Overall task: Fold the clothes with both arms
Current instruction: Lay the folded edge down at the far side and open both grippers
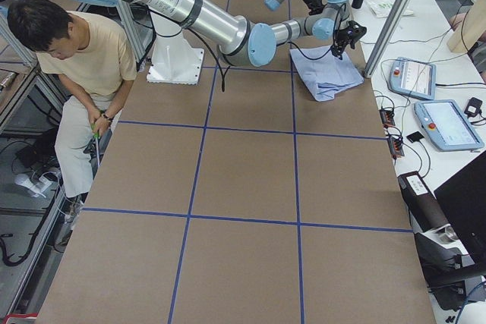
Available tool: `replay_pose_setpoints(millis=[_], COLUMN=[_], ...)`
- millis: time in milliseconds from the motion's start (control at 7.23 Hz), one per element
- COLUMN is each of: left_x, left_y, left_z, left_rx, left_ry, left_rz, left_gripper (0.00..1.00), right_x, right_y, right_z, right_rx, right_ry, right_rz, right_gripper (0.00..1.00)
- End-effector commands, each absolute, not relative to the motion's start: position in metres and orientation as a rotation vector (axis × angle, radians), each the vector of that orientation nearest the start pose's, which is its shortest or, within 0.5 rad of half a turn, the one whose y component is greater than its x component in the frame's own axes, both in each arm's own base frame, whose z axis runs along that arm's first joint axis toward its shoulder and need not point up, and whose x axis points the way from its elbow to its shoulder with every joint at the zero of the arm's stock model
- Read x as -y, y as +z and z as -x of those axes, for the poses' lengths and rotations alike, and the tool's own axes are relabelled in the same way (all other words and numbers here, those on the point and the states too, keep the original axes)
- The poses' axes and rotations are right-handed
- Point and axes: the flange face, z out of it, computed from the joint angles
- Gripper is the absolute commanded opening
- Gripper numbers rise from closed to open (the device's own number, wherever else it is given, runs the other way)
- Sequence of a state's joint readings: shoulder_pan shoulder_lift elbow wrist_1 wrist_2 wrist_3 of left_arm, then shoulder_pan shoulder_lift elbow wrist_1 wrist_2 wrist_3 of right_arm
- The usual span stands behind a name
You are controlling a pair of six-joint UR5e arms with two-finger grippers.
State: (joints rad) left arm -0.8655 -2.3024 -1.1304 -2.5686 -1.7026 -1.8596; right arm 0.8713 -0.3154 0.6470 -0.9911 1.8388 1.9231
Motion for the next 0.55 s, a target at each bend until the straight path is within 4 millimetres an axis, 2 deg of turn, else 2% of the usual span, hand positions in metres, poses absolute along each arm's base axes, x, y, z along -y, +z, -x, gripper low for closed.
replay_pose_setpoints(millis=[0,138,277,415], left_x=[0.672,0.665,0.648,0.643], left_y=[0.294,0.307,0.323,0.337], left_z=[-0.408,-0.387,-0.364,-0.334], left_rx=[-1.330,-1.309,-1.288,-1.271], left_ry=[-0.851,-0.705,-0.568,-0.454], left_rz=[-0.261,-0.301,-0.325,-0.357], left_gripper=[0.67,0.67,0.67,0.67], right_x=[0.764,0.763,0.761,0.770], right_y=[0.147,0.163,0.202,0.231], right_z=[0.504,0.487,0.452,0.409], right_rx=[0.994,1.003,1.009,0.999], right_ry=[0.986,0.928,0.841,0.759], right_rz=[0.039,0.035,0.030,0.049], right_gripper=[1.00,1.00,1.00,1.00])
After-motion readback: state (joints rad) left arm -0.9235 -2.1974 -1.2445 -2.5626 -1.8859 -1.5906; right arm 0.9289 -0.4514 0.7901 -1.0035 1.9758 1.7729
